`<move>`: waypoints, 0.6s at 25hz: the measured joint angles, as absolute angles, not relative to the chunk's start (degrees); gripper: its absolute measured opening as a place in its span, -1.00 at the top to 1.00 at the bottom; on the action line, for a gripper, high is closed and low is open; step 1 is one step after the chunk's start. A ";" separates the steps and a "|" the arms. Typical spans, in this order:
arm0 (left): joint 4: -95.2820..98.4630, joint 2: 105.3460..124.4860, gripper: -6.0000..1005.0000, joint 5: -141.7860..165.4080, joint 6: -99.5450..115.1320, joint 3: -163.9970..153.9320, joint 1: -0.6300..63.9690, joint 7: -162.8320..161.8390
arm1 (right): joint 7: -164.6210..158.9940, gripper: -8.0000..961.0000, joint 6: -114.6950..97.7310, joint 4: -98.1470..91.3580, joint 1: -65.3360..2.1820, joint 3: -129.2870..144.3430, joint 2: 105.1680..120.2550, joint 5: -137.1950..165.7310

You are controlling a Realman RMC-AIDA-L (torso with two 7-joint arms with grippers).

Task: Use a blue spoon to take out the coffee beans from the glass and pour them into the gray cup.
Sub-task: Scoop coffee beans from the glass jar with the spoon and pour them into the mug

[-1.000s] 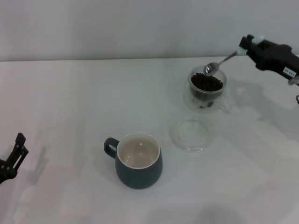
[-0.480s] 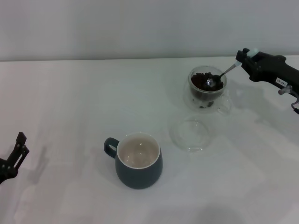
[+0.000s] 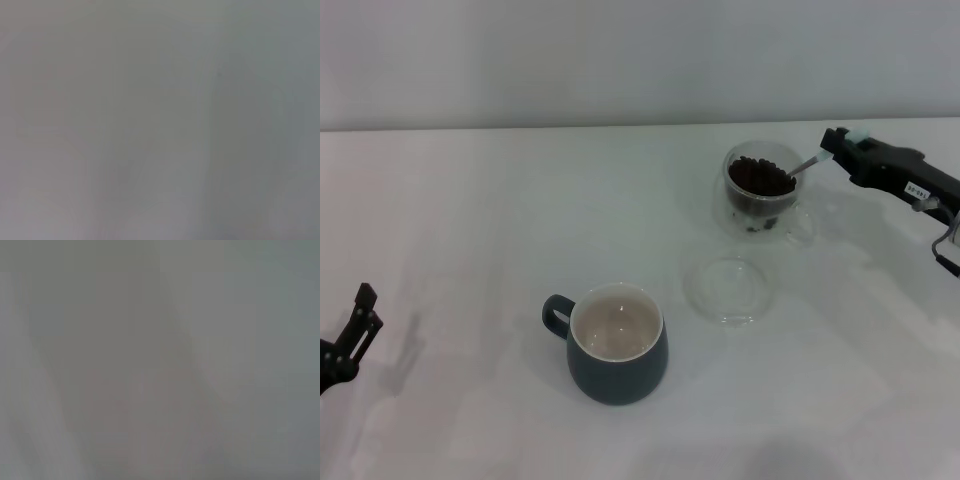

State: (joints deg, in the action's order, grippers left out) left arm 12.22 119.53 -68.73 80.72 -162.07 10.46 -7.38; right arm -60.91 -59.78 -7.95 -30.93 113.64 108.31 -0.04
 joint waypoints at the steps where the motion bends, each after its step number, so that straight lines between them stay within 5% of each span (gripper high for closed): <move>1: 12.22 119.53 -0.78 -68.72 80.71 -162.07 10.46 -7.38 | -62.32 0.69 -59.63 -7.92 -30.80 113.38 108.37 -0.13; 15: 11.91 119.45 -0.78 -68.73 80.68 -162.08 10.46 -7.38 | -77.32 0.69 -57.08 -8.34 -27.81 105.80 109.47 0.18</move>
State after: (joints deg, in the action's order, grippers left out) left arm 11.91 119.45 -68.73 80.68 -162.08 10.46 -7.38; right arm -77.32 -57.08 -8.34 -27.81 105.80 109.47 0.18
